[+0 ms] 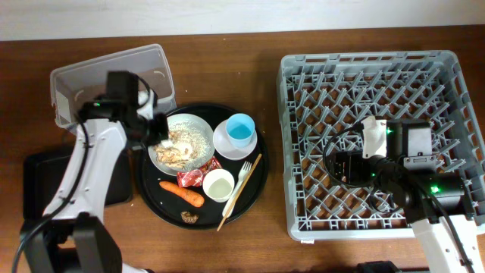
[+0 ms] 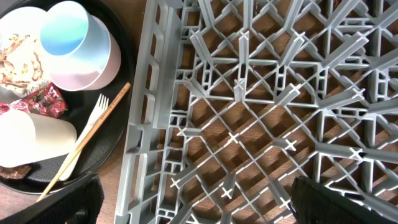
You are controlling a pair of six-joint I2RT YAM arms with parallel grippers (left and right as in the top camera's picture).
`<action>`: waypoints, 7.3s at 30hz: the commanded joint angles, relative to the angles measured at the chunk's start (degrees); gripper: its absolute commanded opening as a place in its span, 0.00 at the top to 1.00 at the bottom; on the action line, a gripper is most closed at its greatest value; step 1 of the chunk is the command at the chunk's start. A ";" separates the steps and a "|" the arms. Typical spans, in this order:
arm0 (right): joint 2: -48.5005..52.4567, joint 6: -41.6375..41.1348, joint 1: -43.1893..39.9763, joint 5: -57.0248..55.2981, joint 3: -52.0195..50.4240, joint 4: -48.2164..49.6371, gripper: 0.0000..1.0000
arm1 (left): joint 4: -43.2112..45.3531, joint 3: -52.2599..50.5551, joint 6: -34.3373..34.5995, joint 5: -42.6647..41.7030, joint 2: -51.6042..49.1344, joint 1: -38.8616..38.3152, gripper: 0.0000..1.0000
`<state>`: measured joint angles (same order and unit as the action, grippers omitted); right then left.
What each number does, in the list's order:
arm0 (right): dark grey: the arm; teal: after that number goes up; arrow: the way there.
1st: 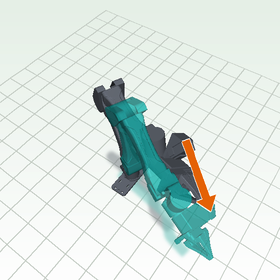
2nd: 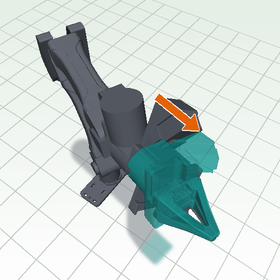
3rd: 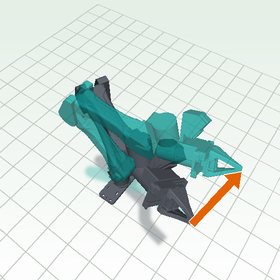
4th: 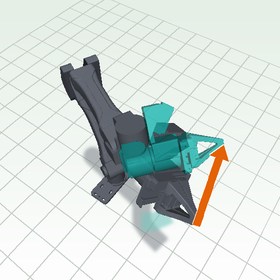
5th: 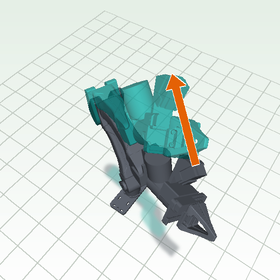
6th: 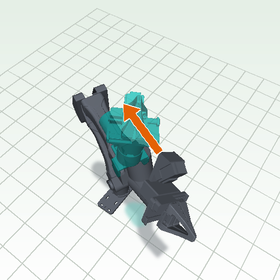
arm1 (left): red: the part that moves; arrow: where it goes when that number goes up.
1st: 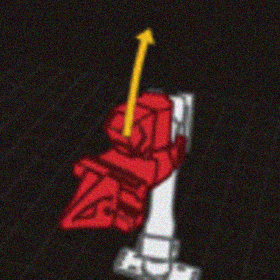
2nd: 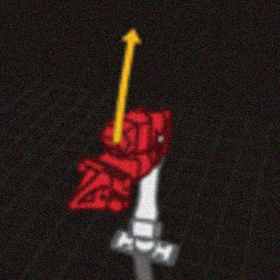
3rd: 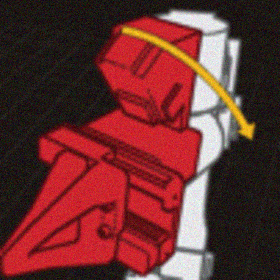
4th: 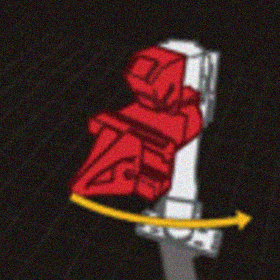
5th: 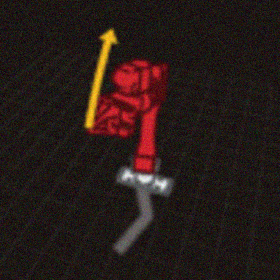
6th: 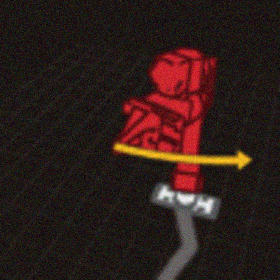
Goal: Sort waste into correct bins and load items into the dishwasher rack
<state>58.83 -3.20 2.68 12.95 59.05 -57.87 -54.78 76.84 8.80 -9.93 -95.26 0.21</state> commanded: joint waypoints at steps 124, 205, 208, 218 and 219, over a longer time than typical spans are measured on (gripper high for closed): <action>13.16 5.33 -9.35 12.11 13.16 -3.21 0.48 | -13.90 20.83 -7.87 -1.07 -7.72 -13.44 0.61; 17.55 47.54 1.42 65.83 18.84 -3.78 0.33 | 6.34 14.86 -2.64 -64.48 -3.23 -21.22 1.00; 17.57 47.47 1.44 62.84 18.84 -3.80 0.50 | 6.32 14.86 -2.64 -64.24 -3.23 -21.22 0.86; 17.51 15.41 -15.58 16.24 19.89 -7.32 0.58 | -14.29 14.86 -2.62 -8.74 -3.21 -17.70 0.51; 17.51 13.70 -18.29 12.63 19.89 -8.00 0.59 | -14.69 14.86 -2.62 -7.76 -3.21 -17.40 0.51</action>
<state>77.03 18.28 -10.28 38.09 77.54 -64.95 -68.27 91.46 6.48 -28.93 -98.89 -18.41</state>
